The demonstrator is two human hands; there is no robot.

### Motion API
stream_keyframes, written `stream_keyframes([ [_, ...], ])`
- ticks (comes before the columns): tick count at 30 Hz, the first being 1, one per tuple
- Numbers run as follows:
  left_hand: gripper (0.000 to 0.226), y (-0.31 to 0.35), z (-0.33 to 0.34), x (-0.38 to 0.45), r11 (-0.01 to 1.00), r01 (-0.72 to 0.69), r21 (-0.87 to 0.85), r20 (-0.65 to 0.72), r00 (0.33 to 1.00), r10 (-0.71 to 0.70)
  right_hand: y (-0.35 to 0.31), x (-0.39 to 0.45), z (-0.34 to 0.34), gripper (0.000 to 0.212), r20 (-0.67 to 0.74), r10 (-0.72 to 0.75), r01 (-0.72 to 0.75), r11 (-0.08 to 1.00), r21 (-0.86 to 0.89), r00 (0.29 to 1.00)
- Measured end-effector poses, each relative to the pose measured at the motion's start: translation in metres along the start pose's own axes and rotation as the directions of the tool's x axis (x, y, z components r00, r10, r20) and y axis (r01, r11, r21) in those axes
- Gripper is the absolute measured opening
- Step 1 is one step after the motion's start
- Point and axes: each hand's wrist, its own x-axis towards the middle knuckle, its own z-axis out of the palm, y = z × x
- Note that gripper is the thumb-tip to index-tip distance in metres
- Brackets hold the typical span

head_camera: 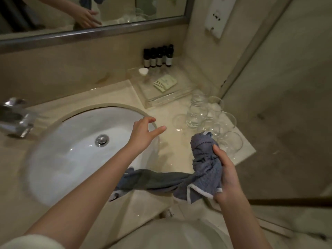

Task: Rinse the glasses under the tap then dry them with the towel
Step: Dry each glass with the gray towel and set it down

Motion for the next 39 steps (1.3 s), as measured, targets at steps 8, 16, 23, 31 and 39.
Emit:
stream_keyframes([
  [8,0.062,0.04,0.068,0.069,0.993,-0.096,-0.068,0.103,0.989,0.103,-0.056,0.024,-0.03,0.035,-0.017,0.013,-0.013,0.999,-0.053,1.0],
  [16,0.083,0.051,0.086,0.108,0.996,-0.087,0.021,0.349,0.934,0.074,-0.074,0.041,-0.043,0.03,-0.04,0.059,-0.063,0.993,-0.102,0.997],
  [23,0.09,0.05,0.096,0.12,0.999,-0.034,-0.03,0.43,0.902,0.043,-0.085,0.045,-0.05,0.031,-0.05,0.113,-0.116,0.991,-0.067,0.992],
  [31,0.083,0.053,0.096,0.121,0.996,-0.006,-0.094,0.443,0.895,0.047,-0.088,0.047,-0.049,0.032,-0.044,0.139,-0.143,0.986,-0.087,0.989],
  [39,0.079,0.038,0.086,0.1,0.984,0.016,-0.18,0.285,0.958,0.037,-0.079,0.044,-0.049,0.035,-0.017,0.17,-0.17,0.978,-0.124,0.985],
])
